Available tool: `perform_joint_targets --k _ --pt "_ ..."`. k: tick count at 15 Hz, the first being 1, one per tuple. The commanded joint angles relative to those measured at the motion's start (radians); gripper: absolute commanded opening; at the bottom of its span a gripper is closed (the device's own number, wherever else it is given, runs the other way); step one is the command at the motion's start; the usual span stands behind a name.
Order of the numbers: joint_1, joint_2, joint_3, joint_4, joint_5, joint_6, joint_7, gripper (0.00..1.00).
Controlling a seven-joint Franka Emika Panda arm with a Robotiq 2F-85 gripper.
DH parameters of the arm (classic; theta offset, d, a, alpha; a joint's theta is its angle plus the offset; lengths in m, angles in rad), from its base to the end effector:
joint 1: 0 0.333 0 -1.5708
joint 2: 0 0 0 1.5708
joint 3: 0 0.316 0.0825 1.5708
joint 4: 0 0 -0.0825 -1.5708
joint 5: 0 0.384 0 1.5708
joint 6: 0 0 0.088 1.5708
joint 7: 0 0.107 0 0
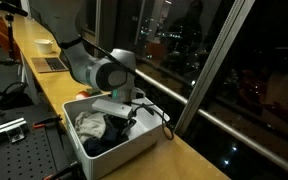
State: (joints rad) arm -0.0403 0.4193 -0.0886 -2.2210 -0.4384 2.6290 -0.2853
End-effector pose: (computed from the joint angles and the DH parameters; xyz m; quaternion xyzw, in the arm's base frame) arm 0.5425 -0.0612 0.1824 0.9552 0.2691 -0.0329 0.1191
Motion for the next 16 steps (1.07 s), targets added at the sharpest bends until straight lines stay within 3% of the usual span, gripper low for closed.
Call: perform_joint_targets --k 1,8,12,16 --pt "0.03 -0.212 0.034 -0.089 0.004 -0.032 -0.008 0.01" --pt "0.086 -0.516 0.12 -0.083 0.052 -0.217 -0.037 0.01" --pt "0.135 -0.646 0.185 0.01 0.013 -0.377 -0.013 0.01" --pt "0.173 -0.699 0.267 0.185 -0.043 -0.566 -0.015 0.01"
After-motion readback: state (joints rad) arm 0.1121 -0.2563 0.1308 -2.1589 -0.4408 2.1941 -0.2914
